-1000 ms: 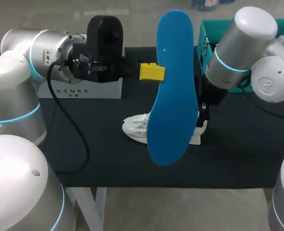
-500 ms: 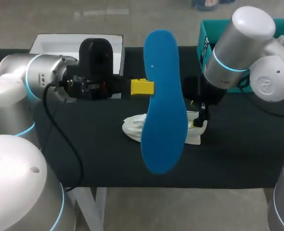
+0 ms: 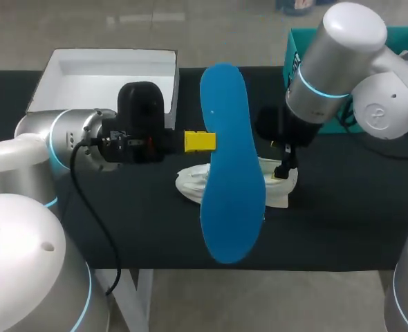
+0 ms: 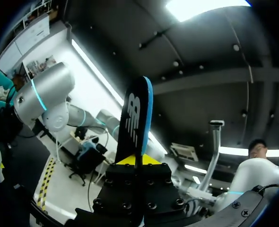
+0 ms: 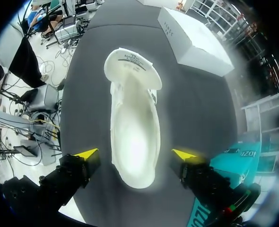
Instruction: Take the shoe out of the shoebox, open the shoe tongue, remove and reinsert the insole, then place the shoe into the shoebox
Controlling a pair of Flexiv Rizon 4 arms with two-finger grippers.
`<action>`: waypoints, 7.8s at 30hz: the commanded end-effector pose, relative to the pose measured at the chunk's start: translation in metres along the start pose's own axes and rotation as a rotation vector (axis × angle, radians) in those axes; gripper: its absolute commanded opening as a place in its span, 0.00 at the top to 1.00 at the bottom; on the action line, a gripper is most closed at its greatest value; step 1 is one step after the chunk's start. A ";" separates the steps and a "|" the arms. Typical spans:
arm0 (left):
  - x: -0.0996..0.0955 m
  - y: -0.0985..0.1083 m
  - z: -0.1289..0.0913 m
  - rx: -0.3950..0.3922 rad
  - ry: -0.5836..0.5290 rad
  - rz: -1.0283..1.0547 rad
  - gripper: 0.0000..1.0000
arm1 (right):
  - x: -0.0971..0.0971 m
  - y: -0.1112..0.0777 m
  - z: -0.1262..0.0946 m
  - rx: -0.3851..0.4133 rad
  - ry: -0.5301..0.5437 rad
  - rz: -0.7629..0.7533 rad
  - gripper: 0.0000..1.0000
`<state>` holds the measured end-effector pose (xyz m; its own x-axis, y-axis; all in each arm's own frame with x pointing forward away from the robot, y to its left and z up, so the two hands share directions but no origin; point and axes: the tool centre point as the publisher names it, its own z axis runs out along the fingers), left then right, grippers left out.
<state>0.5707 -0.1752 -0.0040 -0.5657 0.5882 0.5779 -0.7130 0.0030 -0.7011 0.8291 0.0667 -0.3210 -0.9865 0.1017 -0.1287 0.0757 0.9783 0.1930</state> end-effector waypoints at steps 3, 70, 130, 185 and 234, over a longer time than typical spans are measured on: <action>-0.007 0.005 -0.002 0.000 0.023 -0.009 1.00 | -0.002 0.005 0.000 0.013 0.000 -0.006 0.00; -0.007 0.005 -0.002 0.002 0.020 -0.008 1.00 | -0.049 0.043 0.076 0.068 0.063 0.056 1.00; -0.007 0.005 -0.002 0.002 0.020 -0.008 1.00 | -0.049 0.064 0.009 -0.080 -0.061 1.228 1.00; -0.007 0.005 -0.002 0.002 0.020 -0.008 1.00 | -0.050 0.021 -0.062 -0.480 0.992 1.494 0.00; -0.100 -0.051 -0.065 -0.739 -0.156 1.191 1.00 | -0.050 0.026 -0.133 -0.680 1.212 1.555 0.00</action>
<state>0.6933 -0.1802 -0.0568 -0.8187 0.5145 -0.2549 0.2996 0.0041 -0.9541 0.8693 0.0606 -0.1784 0.2294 0.1735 0.9577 0.9706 0.0328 -0.2384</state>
